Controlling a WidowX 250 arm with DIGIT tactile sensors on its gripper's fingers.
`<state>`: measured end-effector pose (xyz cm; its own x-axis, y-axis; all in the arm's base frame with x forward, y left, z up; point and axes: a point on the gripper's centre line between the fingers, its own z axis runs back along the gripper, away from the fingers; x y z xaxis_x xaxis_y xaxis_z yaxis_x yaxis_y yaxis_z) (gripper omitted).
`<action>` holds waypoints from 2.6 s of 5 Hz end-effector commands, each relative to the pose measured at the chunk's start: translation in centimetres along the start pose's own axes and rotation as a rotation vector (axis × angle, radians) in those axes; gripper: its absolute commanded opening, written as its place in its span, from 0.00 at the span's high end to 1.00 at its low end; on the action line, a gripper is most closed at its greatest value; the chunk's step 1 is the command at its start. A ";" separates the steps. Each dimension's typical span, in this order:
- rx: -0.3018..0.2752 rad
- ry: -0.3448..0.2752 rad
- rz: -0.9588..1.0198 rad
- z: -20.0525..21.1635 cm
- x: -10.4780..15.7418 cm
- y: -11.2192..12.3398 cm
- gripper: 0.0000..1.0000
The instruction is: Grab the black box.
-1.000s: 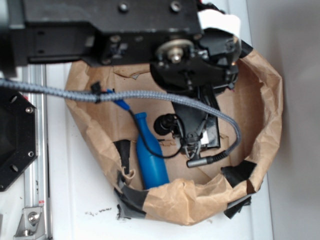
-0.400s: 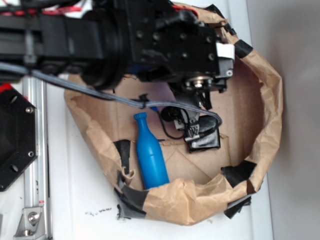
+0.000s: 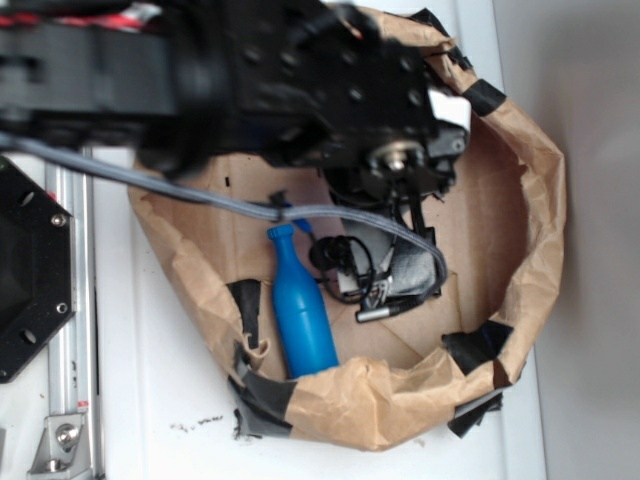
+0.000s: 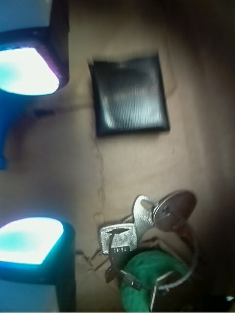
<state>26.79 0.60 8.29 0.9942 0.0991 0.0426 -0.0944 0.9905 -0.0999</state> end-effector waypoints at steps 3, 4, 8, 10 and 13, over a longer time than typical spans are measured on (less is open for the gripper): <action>0.039 -0.115 0.011 6.3 1.4 -0.3 0.00; 0.089 -0.081 -0.030 3.4 2.5 -1.4 0.00; 0.140 -0.074 -0.066 -3.0 3.1 -2.8 0.00; 0.129 -0.001 -0.126 -6.2 2.6 -4.1 0.00; 0.013 0.067 -0.186 -6.6 0.3 -7.0 0.00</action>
<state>28.65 -5.70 1.77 0.9985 -0.0527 -0.0159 0.0513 0.9954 -0.0807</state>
